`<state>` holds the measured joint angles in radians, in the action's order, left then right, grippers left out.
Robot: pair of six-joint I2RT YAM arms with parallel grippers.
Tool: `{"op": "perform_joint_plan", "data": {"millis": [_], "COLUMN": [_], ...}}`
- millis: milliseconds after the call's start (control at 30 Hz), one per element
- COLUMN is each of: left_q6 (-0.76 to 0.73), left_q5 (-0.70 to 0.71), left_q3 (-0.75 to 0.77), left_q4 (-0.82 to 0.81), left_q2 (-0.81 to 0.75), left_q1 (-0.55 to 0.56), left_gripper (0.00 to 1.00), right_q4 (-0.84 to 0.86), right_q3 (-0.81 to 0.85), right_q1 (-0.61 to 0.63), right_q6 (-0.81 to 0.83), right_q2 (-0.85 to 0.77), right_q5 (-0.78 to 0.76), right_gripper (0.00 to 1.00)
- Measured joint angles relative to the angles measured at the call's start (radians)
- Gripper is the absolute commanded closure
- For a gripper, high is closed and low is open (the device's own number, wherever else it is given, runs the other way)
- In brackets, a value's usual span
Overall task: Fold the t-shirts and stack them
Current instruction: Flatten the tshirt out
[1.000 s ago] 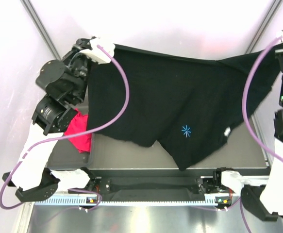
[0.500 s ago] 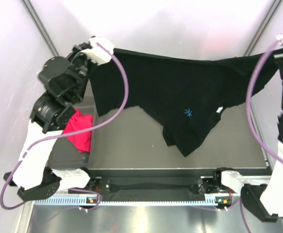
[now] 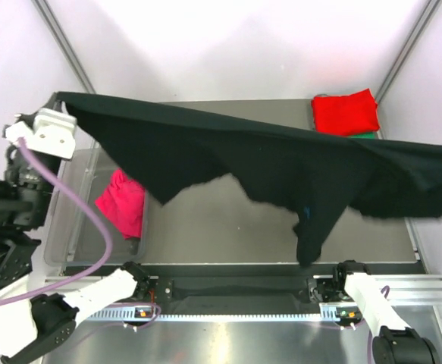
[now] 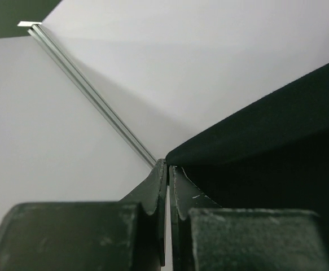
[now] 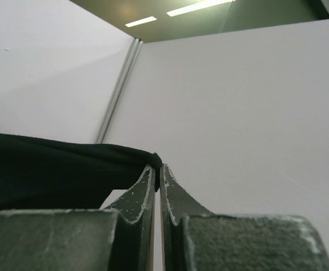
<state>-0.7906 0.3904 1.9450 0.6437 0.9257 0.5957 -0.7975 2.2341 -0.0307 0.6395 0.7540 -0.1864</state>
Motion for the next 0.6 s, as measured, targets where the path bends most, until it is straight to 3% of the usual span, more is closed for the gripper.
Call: {"op": "perform_joint_plan", "data": {"millis": [200, 333, 600], "left_q6": [-0.042, -0.056, -0.089], "left_q5": [-0.019, -0.007, 0.029], "left_q3": [0.103, 0.086, -0.356], "left_q4": [-0.022, -0.037, -0.182], "left_q2": [0.070, 0.123, 0.160], "left_q1": [0.000, -0.003, -0.024], "left_gripper": [1.00, 1.00, 1.00], "right_q4": [0.018, 0.108, 0.307], "right_q3": [0.043, -0.069, -0.581], "right_q1": [0.000, 0.000, 0.000], "right_q6": [0.056, 0.100, 0.150], "right_q2": [0.030, 0.059, 0.116], "right_q5": [0.003, -0.017, -0.041], "right_gripper": [1.00, 1.00, 1.00]}}
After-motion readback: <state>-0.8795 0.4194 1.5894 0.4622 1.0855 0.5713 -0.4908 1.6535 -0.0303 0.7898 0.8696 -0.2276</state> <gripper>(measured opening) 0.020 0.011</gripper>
